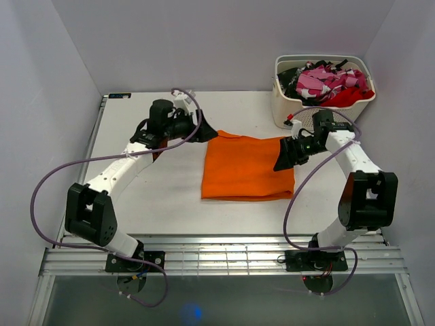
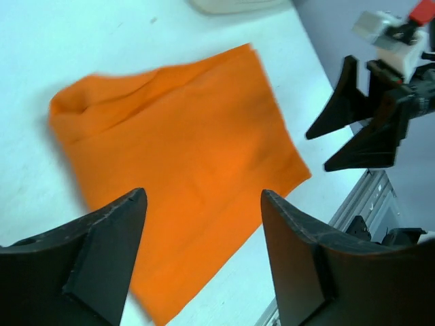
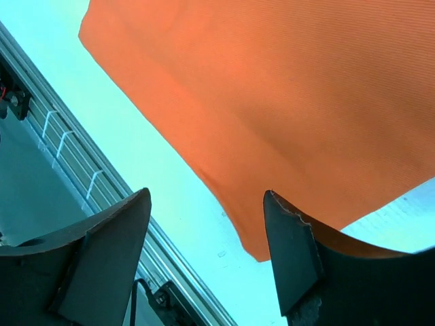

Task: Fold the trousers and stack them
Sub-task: Fold the trousers, then neatly place the folded trousers to the corner

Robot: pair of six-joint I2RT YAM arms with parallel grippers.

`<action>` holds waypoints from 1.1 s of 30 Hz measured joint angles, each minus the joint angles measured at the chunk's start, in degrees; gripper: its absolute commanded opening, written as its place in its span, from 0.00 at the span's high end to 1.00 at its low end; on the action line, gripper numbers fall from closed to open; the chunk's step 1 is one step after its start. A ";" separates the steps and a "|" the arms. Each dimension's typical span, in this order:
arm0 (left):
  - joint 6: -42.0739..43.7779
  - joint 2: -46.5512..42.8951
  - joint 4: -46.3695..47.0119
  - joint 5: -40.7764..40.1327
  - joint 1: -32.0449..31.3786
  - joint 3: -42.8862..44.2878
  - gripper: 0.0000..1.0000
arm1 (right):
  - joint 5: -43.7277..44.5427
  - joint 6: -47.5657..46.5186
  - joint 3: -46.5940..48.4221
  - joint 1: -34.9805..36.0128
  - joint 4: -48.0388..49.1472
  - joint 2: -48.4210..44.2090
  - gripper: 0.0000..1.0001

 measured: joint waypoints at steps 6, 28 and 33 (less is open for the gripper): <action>0.68 3.41 -5.14 -13.07 -14.58 11.30 0.14 | 1.40 -1.05 -4.98 -0.02 -0.42 -0.57 0.39; -7.98 34.14 -17.40 -44.37 -26.67 24.02 0.07 | 2.71 -5.92 1.01 -12.20 -8.76 -7.78 0.19; -4.87 31.28 -16.17 -44.72 -14.69 19.63 0.07 | 3.21 -9.31 1.18 -17.92 -12.02 -6.60 0.13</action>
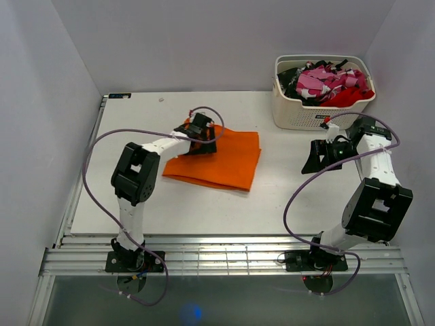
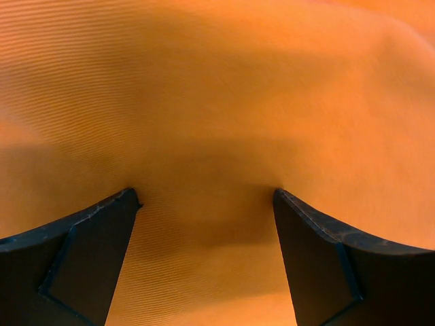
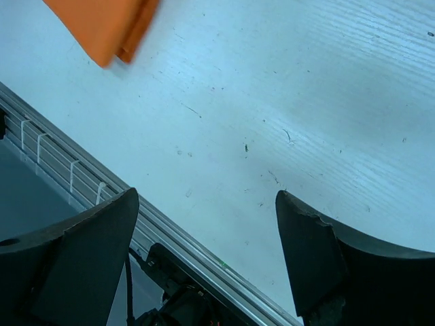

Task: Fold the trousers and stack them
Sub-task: Neatly place the folded trousers to the corner

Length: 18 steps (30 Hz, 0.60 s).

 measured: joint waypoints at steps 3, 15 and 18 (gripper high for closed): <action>2.95 -1.97 -0.72 -1.84 9.55 -2.86 0.07 | 0.04 -0.98 0.00 -1.05 -0.94 0.63 0.10; 18.29 -6.64 -4.31 -3.80 25.77 -6.27 0.02 | -0.48 -2.25 0.90 -1.25 -2.21 0.68 0.10; 21.46 -7.74 -9.05 -2.03 25.27 -3.80 0.02 | -0.68 -1.99 0.90 -1.25 -2.19 0.59 0.10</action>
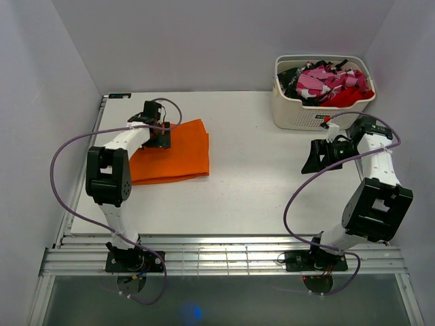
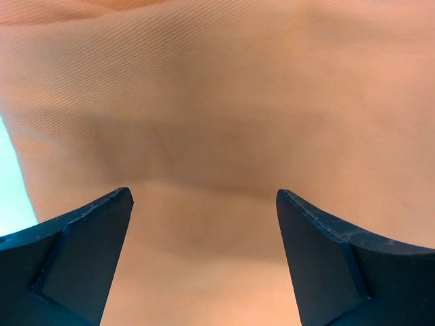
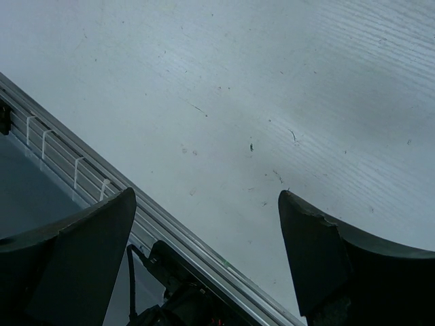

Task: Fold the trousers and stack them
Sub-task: Neatly place the folded trousers to the corner

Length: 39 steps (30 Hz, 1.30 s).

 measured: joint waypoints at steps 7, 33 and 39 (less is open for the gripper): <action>-3.98 -8.20 -8.13 3.30 -1.79 2.25 0.02 | -0.70 3.26 0.17 0.00 1.27 -0.13 0.10; 6.67 23.41 -6.23 11.52 9.77 30.62 0.04 | 2.84 9.16 3.37 0.00 2.60 0.57 0.10; 11.98 29.22 -1.27 14.34 11.93 38.56 0.05 | 3.48 9.14 3.39 0.00 2.54 0.57 0.10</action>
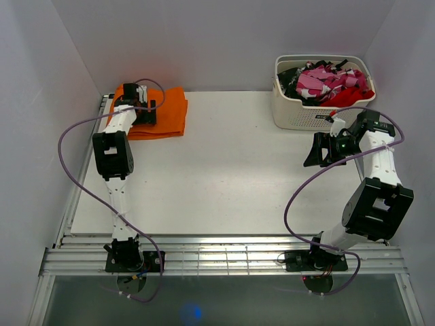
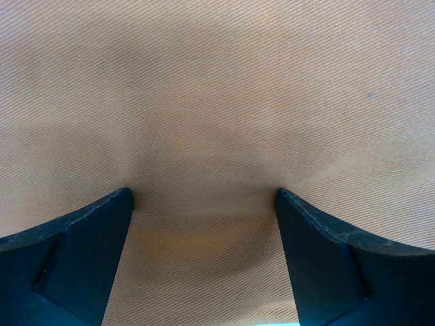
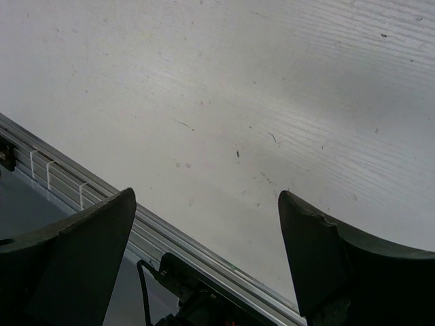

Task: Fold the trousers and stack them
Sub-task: Neatly place the folded trousers to the corner

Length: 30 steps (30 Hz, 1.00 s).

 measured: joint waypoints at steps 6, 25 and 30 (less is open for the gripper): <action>1.09 3.34 4.02 0.70 1.01 4.00 0.05 | 0.24 -0.07 0.00 0.00 0.00 0.00 0.10; 5.46 2.40 5.92 -0.55 1.22 5.66 0.02 | -0.07 -1.01 3.76 0.00 -0.13 -0.04 0.10; 6.36 -7.13 8.76 0.00 1.75 1.27 0.02 | -1.33 -1.86 6.54 0.00 0.13 -0.33 0.10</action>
